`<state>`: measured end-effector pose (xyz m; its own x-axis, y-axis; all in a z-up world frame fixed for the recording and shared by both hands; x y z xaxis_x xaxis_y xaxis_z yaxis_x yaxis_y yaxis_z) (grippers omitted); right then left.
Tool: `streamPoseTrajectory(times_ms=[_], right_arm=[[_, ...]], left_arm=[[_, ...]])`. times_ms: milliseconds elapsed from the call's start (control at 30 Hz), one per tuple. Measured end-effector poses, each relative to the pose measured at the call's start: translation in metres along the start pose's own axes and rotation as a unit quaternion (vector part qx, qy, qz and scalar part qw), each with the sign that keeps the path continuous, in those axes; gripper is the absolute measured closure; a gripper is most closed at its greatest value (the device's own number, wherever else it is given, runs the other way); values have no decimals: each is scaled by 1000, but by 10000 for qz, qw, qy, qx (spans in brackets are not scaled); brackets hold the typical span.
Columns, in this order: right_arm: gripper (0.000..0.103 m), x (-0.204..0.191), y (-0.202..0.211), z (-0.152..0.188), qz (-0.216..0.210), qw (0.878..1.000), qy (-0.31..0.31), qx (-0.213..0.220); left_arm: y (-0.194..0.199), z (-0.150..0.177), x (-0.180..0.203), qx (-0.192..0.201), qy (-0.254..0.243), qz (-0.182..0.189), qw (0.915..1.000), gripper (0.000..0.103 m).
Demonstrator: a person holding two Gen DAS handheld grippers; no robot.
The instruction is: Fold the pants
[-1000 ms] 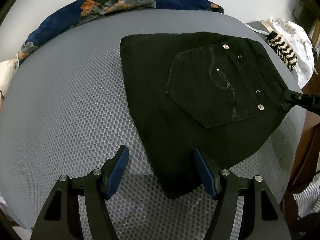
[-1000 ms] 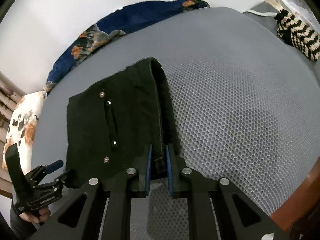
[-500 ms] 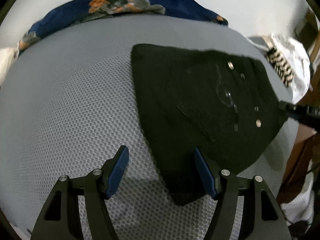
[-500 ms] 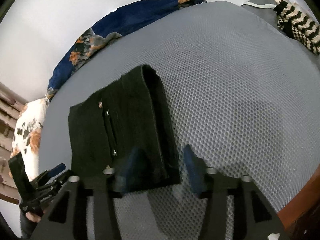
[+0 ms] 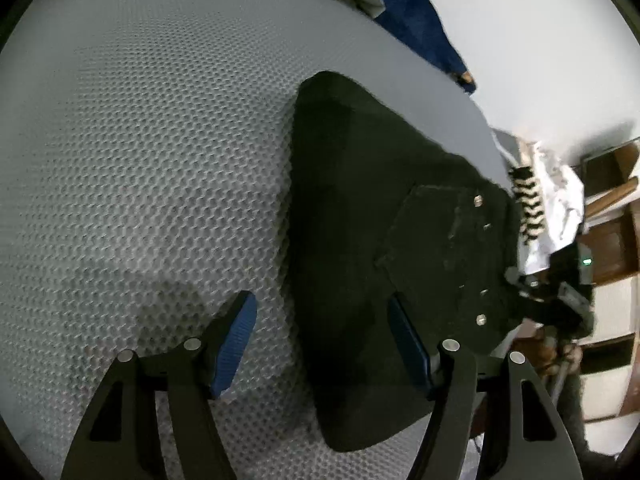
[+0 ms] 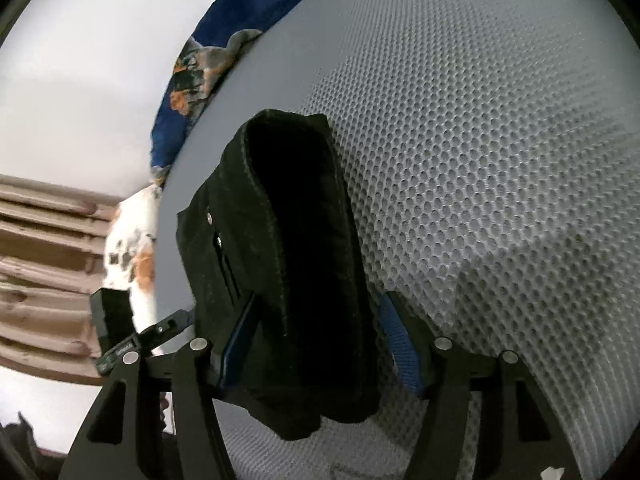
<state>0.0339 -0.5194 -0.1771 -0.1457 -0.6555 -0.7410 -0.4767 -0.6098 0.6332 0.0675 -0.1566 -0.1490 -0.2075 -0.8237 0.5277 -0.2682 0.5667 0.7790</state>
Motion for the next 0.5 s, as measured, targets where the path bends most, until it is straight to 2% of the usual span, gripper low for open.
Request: streamPoseTrajectory(times_ms=[100, 267, 400, 500], right_arm=[[48, 1, -5, -3, -332, 9994, 67, -91], [53, -5, -19, -13, -518, 9977, 306, -298], [54, -8, -30, -23, -726, 9965, 287, -300], [56, -10, -36, -29, -811, 9965, 138, -117]], left_arm=[[-6, -4, 0, -70, 128, 244, 9996, 35], [-16, -10, 6, -169, 238, 649, 9975, 35], [-25, -15, 17, -15, 180, 804, 9966, 35], [-30, -15, 29, 90, -28, 737, 9972, 35]])
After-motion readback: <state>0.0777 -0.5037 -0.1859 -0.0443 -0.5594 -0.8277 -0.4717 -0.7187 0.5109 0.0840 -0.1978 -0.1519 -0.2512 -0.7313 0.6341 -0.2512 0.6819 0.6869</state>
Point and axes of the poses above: each gripper's, at about its wrist camera, not at the fingertips, and y roughly against the way its jaws point, x to its right, z to its underside, the point moved 3 cm from there along -y, roughly the way its jaws point, and after that the axes turned 5 degrees about x, right-handed, at the moved point
